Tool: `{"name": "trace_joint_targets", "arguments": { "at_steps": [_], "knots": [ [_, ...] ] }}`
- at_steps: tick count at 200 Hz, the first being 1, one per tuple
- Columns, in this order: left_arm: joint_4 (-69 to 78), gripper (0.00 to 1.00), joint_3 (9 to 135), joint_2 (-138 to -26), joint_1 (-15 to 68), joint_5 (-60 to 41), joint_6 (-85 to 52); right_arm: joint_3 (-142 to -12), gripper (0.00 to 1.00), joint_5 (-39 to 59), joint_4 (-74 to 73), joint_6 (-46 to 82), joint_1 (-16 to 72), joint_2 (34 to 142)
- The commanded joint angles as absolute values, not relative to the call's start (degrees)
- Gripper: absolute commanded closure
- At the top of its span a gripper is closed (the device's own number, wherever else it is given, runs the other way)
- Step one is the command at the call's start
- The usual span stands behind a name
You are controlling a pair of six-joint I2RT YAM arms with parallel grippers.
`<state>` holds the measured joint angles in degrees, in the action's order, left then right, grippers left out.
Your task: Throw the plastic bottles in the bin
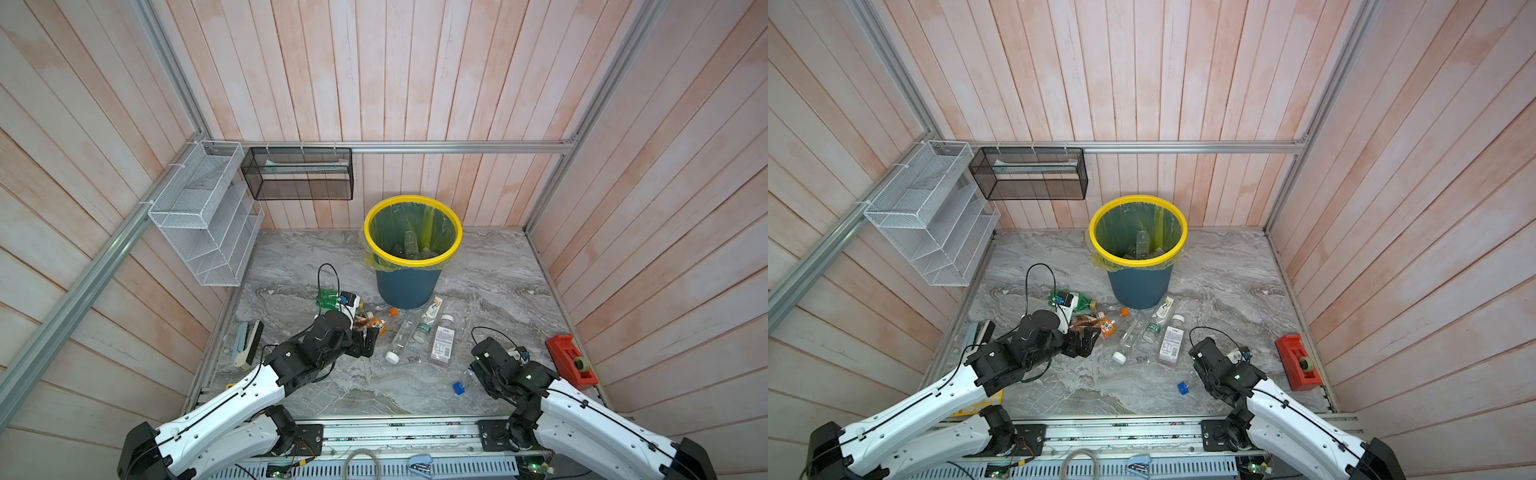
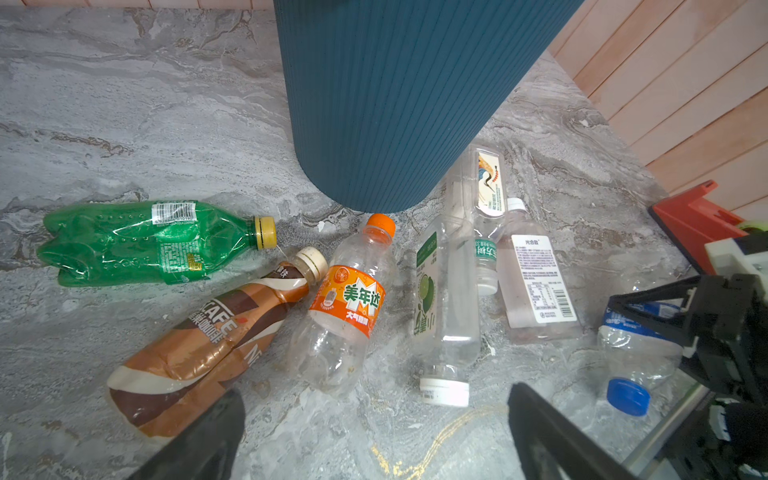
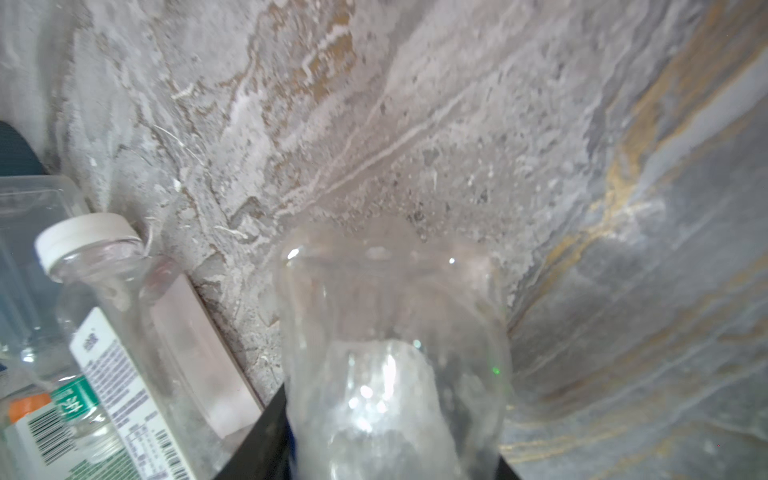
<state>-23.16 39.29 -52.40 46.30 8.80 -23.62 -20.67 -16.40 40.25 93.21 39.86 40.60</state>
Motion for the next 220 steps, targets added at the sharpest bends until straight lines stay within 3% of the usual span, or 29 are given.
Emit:
{"name": "trace_joint_targets", "arguments": {
  "at_steps": [1, 31, 76, 111, 147, 160, 177, 195, 205, 213, 220],
  "knots": [
    [-22.9, 0.00, 39.4, -50.9, 46.6, 9.3, -26.3, -24.0, 0.59, -20.1, 42.3, 83.5, 37.2, 38.0],
    [-24.2, 0.00, 37.3, -49.7, 45.9, 13.3, -29.9, -33.1, 0.58, -21.2, 39.5, 66.8, 31.1, 38.8],
    [-25.9, 0.00, 35.3, -49.2, 42.4, 14.9, -32.7, -53.7, 0.56, -9.2, 31.1, 43.8, 15.8, 47.6],
    [-26.3, 0.00, 34.5, -49.0, 41.7, 16.5, -34.1, -65.2, 0.55, -1.3, 24.5, 41.0, 8.5, 54.0],
    [-27.4, 0.00, 34.3, -48.5, 41.7, 17.4, -34.5, -76.3, 0.58, 7.9, 12.6, 44.4, 7.2, 63.3],
    [-27.7, 0.00, 34.2, -48.7, 41.7, 17.0, -34.2, -78.8, 0.59, 13.5, 6.5, 46.9, 8.9, 68.3],
    [-28.1, 0.00, 34.5, -50.1, 41.7, 16.5, -33.8, -86.1, 0.57, 13.5, 8.2, 42.9, 15.8, 76.9],
    [-28.8, 0.00, 35.5, -52.2, 41.7, 16.2, -33.6, -96.9, 0.46, 16.7, 14.9, 37.5, 21.0, 87.4],
    [-29.4, 0.00, 36.2, -53.6, 41.7, 15.8, -33.6, -101.7, 0.36, 18.8, 18.7, 37.1, 21.2, 91.8],
    [-30.1, 0.00, 37.0, -54.4, 41.6, 15.6, -33.7, -104.8, 0.22, 17.0, 22.2, 36.0, 21.1, 93.5],
    [-30.8, 0.00, 37.8, -54.9, 41.7, 15.2, -33.9, -106.4, 0.17, 14.4, 24.1, 35.2, 21.1, 94.1]
  ]
}}
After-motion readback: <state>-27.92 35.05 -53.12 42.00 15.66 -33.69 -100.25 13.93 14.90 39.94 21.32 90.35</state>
